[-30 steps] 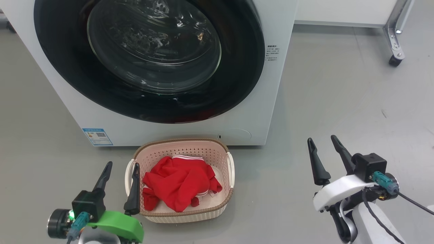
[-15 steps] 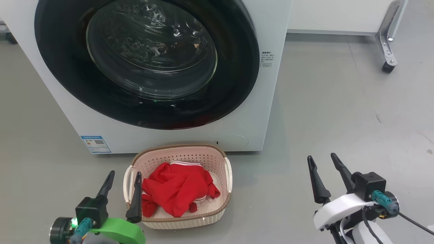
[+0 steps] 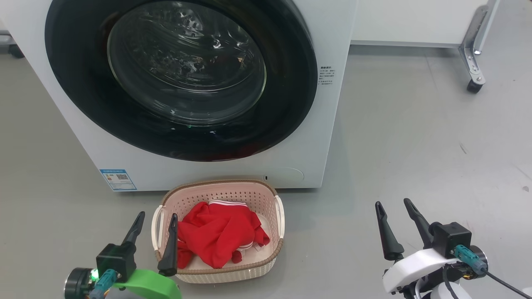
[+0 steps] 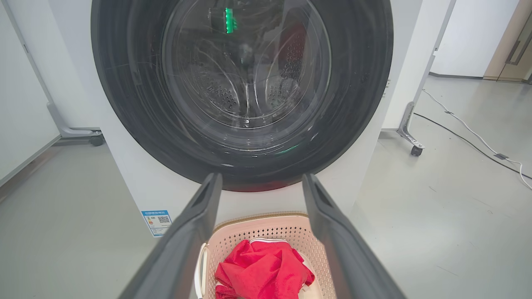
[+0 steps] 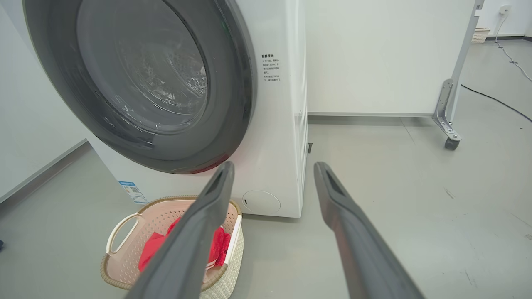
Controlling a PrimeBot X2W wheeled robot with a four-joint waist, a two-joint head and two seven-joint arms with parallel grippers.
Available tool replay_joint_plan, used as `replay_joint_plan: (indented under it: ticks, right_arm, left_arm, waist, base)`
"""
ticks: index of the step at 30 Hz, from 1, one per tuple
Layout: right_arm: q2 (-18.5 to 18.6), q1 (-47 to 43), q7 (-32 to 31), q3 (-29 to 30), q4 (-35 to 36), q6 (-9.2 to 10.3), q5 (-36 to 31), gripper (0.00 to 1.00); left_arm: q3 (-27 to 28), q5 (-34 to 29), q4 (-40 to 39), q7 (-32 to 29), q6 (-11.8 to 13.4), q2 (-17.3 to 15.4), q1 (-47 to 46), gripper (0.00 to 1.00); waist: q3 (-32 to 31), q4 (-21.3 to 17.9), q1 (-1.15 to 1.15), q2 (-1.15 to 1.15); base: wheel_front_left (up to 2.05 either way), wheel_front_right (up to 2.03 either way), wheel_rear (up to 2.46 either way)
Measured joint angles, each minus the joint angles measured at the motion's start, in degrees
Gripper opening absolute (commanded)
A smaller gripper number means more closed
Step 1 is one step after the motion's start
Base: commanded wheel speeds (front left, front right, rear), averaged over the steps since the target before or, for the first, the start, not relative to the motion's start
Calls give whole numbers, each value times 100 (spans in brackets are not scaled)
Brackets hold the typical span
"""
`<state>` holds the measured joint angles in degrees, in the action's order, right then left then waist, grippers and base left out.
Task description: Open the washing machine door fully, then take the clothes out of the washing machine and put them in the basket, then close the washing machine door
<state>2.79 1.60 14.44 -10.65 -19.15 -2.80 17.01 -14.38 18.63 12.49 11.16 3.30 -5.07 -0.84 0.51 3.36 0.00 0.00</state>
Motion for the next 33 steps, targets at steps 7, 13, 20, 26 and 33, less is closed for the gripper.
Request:
replay_joint_plan:
  ticks: [7,13,20,26,33]
  right_arm:
    - [-1,-25,0,-12,107,52,-1,100]
    - [-4,-120,-1,-32,160,69,-1,100]
    - [-11,-121,0,-33,215,101,-1,100]
    - [-40,-152,-4,-44,99,96,2,0]
    - [-116,-472,-27,-78,-316,93,11,0]
  left_arm:
    - [-3,0,-34,-12,0,-1,3,100]
    - [-5,0,-60,-51,44,-2,14,100]
    - [-8,-1,-101,-51,45,-2,50,100]
    - [-52,-1,34,-52,44,38,126,0]
    - [-103,1,458,-52,43,103,363,0]
  waist:
    - [-9,-8,0,0]
    - [9,-8,0,0]
    - [23,2,0,0]
    - [20,5,0,0]
    - [20,5,0,0]
  base:
    - [0,0,0]
    - [0,0,0]
    - [0,0,0]
    - [0,0,0]
    - [0,0,0]
